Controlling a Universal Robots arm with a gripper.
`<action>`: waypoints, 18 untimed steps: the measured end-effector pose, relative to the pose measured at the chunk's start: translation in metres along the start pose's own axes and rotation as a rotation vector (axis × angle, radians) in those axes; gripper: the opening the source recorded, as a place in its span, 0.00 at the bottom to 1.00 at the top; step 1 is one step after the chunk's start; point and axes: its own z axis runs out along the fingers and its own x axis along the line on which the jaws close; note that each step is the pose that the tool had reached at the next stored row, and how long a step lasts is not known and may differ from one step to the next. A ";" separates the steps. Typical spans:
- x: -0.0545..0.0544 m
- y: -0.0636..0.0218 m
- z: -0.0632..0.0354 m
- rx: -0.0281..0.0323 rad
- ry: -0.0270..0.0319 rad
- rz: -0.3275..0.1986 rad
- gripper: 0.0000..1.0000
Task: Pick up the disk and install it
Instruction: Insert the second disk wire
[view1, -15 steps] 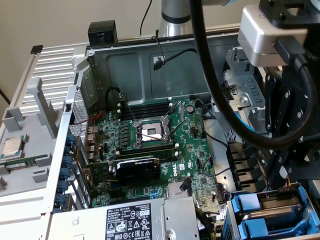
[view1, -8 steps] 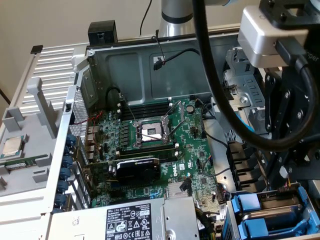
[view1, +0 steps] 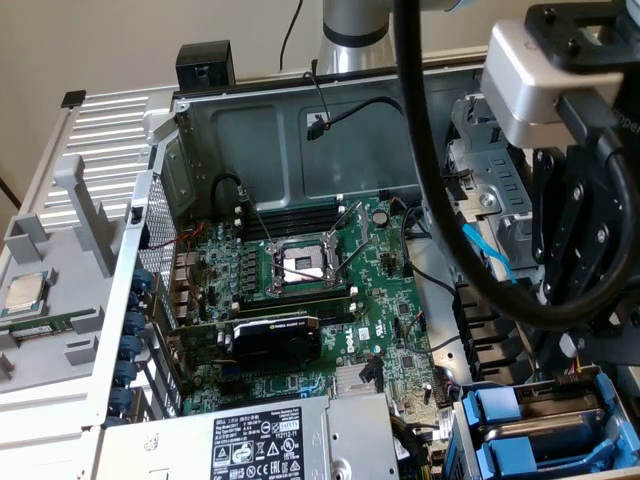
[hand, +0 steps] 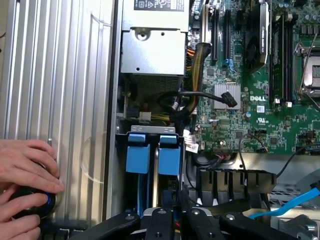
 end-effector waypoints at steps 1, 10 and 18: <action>0.000 0.0000 0.0014 0.0018 0.0001 0.000 0.16; 0.000 0.0023 0.0120 0.0086 0.0003 0.000 0.16; 0.000 0.0030 0.0144 0.0188 -0.0032 0.030 0.16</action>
